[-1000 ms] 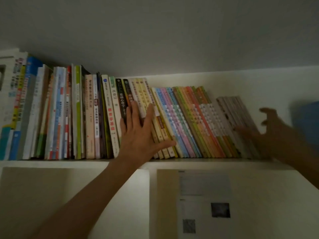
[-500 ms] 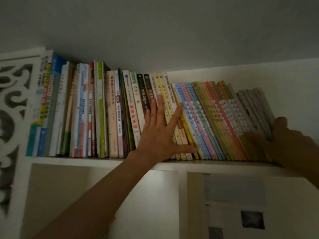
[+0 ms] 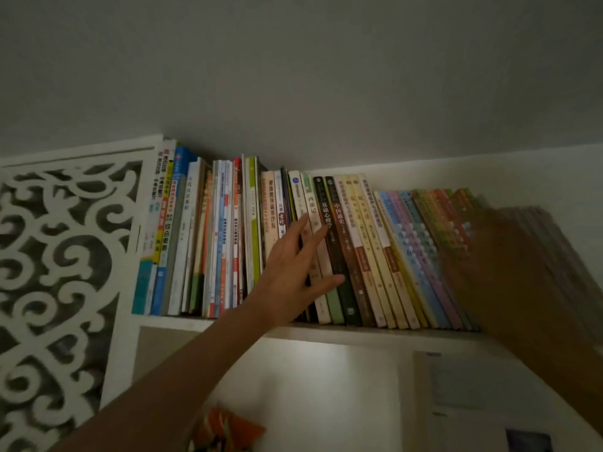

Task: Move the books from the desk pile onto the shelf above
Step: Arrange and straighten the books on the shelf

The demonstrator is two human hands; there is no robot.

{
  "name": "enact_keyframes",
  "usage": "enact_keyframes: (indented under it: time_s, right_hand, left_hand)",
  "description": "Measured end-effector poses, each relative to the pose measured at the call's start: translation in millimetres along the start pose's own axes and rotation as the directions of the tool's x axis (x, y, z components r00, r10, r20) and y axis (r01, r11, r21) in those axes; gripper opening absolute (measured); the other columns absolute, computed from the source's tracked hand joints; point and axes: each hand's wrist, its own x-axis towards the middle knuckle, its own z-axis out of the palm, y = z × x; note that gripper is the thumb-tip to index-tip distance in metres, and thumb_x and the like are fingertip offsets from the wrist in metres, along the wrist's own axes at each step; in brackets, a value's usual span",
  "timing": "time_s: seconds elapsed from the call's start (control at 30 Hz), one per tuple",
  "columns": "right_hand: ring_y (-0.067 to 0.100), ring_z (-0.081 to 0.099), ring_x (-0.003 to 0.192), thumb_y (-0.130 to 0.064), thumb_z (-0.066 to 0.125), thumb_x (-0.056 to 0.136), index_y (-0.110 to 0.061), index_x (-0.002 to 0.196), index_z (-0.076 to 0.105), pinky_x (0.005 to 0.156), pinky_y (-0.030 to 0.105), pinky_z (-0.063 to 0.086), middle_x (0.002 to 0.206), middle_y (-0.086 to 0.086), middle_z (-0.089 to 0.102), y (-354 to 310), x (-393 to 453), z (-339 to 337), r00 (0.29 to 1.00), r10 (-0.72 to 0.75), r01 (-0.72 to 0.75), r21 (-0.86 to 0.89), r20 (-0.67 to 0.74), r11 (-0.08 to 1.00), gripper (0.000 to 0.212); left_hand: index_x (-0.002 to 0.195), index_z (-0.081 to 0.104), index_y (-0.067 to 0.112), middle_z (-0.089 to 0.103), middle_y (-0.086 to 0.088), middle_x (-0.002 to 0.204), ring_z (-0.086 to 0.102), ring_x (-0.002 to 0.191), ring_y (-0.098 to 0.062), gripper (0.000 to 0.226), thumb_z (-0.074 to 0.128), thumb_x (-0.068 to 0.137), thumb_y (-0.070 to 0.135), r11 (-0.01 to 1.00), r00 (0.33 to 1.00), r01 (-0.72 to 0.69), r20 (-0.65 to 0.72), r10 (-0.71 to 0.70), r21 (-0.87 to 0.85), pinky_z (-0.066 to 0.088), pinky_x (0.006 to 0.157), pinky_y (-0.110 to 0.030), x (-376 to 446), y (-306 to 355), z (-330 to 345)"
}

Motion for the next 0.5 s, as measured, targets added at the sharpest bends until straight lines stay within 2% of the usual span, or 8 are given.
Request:
enact_keyframes:
  time_s: [0.07, 0.13, 0.17, 0.23, 0.3, 0.37, 0.43, 0.5]
  right_hand:
    - [0.039, 0.046, 0.12, -0.04, 0.043, 0.088, -0.003, 0.129, 0.047, 0.105, 0.044, 0.028, 0.129, 0.023, 0.05, -59.0, -2.9, 4.7, 0.997, -0.055, 0.058, 0.046, -0.053, 0.997, 0.055]
    - [0.038, 0.044, 0.124, -0.027, 0.048, 0.088, -0.002, 0.127, 0.049, 0.107, 0.048, 0.031, 0.131, 0.022, 0.049, -102.4, -0.4, 18.7, 0.985, -0.149, 0.15, 0.01, -0.084, 0.989, 0.046]
    - [0.035, 0.043, 0.126, -0.023, 0.05, 0.09, -0.004, 0.126, 0.049, 0.11, 0.048, 0.03, 0.131, 0.02, 0.049, -115.2, 3.2, 26.4, 0.979, -0.197, 0.198, 0.01, -0.055, 0.98, 0.041]
    - [0.031, 0.044, 0.123, -0.02, 0.049, 0.089, -0.005, 0.123, 0.051, 0.108, 0.047, 0.034, 0.129, 0.017, 0.05, -137.7, 10.7, 40.5, 0.96, -0.28, 0.28, -0.003, -0.022, 0.96, 0.037]
    - [0.033, 0.048, 0.118, -0.019, 0.047, 0.086, -0.002, 0.121, 0.052, 0.102, 0.047, 0.041, 0.125, 0.019, 0.052, -153.5, 16.4, 52.0, 0.949, -0.309, 0.309, -0.019, -0.054, 0.951, 0.039]
    - [0.035, 0.053, 0.112, -0.018, 0.048, 0.082, -0.001, 0.117, 0.055, 0.096, 0.044, 0.044, 0.12, 0.021, 0.055, -162.2, 17.9, 61.8, 0.949, -0.311, 0.308, -0.051, -0.055, 0.95, 0.04]
    - [0.035, 0.054, 0.109, -0.017, 0.05, 0.081, 0.0, 0.115, 0.056, 0.093, 0.042, 0.045, 0.118, 0.021, 0.056, -164.6, 22.9, 68.9, 0.95, -0.312, 0.308, -0.095, -0.032, 0.947, 0.038]
    - [0.035, 0.054, 0.111, -0.017, 0.048, 0.083, 0.0, 0.117, 0.056, 0.094, 0.043, 0.045, 0.12, 0.021, 0.055, -164.4, 31.0, 70.8, 0.957, -0.29, 0.287, -0.089, -0.025, 0.954, 0.039]
  left_hand:
    - [0.148, 0.014, 0.028, -0.004, 0.003, 0.157, -0.007, 0.131, 0.001, 0.075, 0.052, 0.086, 0.05, 1.0, 1.0, 0.001, -0.011, -0.001, -0.004, 0.001, 0.109, -0.028, 1.2, -13.1, -8.9]
    - [0.147, 0.018, 0.026, 0.0, 0.001, 0.157, -0.003, 0.134, -0.002, 0.074, 0.049, 0.085, 0.053, 0.999, 0.999, -0.04, -0.034, 0.039, -0.018, 0.004, 0.11, -0.031, 3.0, -26.6, -16.9]
    - [0.147, 0.02, 0.026, 0.001, 0.001, 0.157, 0.0, 0.136, -0.004, 0.074, 0.049, 0.085, 0.053, 0.998, 0.997, -0.064, -0.043, 0.064, -0.02, 0.006, 0.11, -0.032, 3.7, -33.0, -20.9]
    - [0.147, 0.022, 0.024, 0.003, 0.0, 0.156, 0.002, 0.136, -0.005, 0.072, 0.053, 0.086, 0.048, 0.995, 0.995, -0.095, -0.039, 0.094, -0.025, 0.007, 0.11, -0.033, 4.9, -47.0, -29.2]
    - [0.146, 0.024, 0.023, 0.005, -0.001, 0.156, 0.004, 0.137, -0.007, 0.071, 0.055, 0.087, 0.045, 0.991, 0.992, -0.121, -0.044, 0.119, -0.048, 0.01, 0.112, -0.034, 9.5, -63.1, -35.9]
    - [0.146, 0.026, 0.022, 0.008, -0.004, 0.156, 0.008, 0.139, -0.011, 0.07, 0.056, 0.087, 0.045, 0.987, 0.987, -0.153, -0.06, 0.15, -0.051, 0.015, 0.113, -0.036, 16.1, -75.4, -41.4]
    - [0.146, 0.027, 0.019, 0.011, -0.007, 0.155, 0.009, 0.138, -0.011, 0.07, 0.059, 0.087, 0.04, 0.986, 0.985, -0.16, -0.066, 0.158, -0.037, 0.013, 0.111, -0.031, 21.3, -83.1, -43.7]
    - [0.144, 0.031, 0.016, 0.015, -0.01, 0.154, 0.014, 0.14, -0.019, 0.067, 0.059, 0.088, 0.038, 0.988, 0.984, -0.153, -0.093, 0.153, 0.015, 0.012, 0.109, -0.03, 25.0, -85.1, -46.7]
